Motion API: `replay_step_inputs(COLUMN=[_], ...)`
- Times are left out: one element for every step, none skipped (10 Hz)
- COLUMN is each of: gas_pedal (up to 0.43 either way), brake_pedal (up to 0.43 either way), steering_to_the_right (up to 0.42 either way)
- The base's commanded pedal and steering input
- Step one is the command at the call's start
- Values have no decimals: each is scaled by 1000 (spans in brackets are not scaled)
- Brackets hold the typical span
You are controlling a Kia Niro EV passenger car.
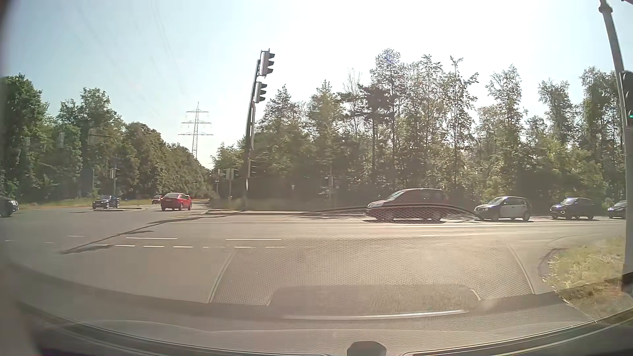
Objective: Follow the waypoints while adhering to traffic rules and regulations
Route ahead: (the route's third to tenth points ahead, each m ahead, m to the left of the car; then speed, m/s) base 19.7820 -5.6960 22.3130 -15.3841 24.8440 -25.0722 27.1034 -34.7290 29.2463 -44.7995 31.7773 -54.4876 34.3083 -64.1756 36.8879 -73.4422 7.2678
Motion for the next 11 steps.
replay_step_inputs(gas_pedal=[0,0,0,0,0,0,0,0,20,98,118], brake_pedal=[30,30,30,30,30,30,30,30,30,30,30], steering_to_the_right=[224,235,242,246,249,250,250,252,258,262,266])
